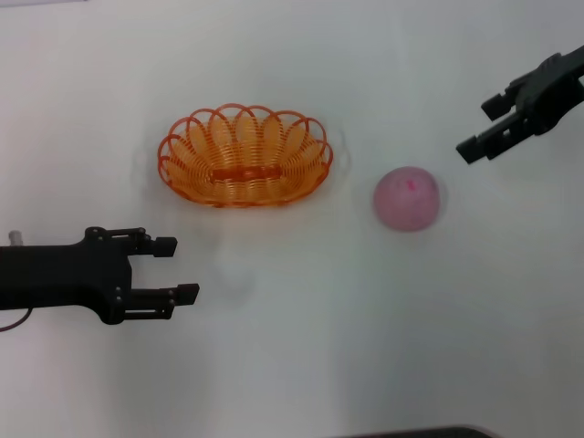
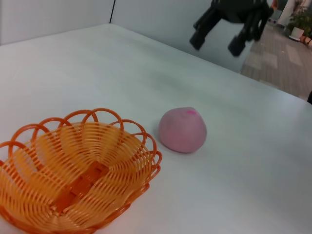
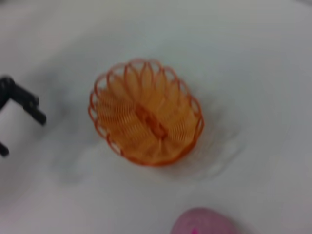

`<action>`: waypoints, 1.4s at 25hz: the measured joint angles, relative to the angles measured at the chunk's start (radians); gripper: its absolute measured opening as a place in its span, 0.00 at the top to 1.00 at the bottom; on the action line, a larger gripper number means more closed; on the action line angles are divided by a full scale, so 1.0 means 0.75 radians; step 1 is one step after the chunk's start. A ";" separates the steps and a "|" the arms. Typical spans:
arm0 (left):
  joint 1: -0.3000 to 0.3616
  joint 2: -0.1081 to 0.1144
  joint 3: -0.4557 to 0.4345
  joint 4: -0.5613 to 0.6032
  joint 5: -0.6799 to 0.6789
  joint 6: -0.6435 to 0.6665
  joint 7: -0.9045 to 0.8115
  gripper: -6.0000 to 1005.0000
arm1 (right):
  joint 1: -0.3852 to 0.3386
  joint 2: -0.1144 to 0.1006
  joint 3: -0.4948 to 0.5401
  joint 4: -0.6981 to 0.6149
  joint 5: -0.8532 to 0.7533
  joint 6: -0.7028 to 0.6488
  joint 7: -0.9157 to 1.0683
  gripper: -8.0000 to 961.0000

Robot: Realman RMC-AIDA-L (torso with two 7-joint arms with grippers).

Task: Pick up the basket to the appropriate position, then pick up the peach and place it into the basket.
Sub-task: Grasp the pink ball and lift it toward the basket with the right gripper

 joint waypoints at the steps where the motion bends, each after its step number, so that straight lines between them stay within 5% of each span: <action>1: -0.002 0.001 0.000 -0.006 0.001 0.000 0.000 0.25 | 0.007 0.004 -0.021 0.000 -0.022 0.000 0.005 0.02; 14: -0.009 0.002 0.003 -0.022 0.001 0.001 0.000 0.25 | 0.028 0.021 -0.083 0.042 -0.060 0.066 0.009 0.02; 24: -0.013 0.002 -0.006 -0.022 -0.001 0.001 0.000 0.25 | 0.029 0.075 -0.196 0.144 -0.059 0.249 0.009 0.04; 35: -0.013 0.001 -0.007 -0.022 -0.006 -0.004 0.001 0.25 | 0.052 0.083 -0.337 0.360 -0.049 0.447 0.009 0.06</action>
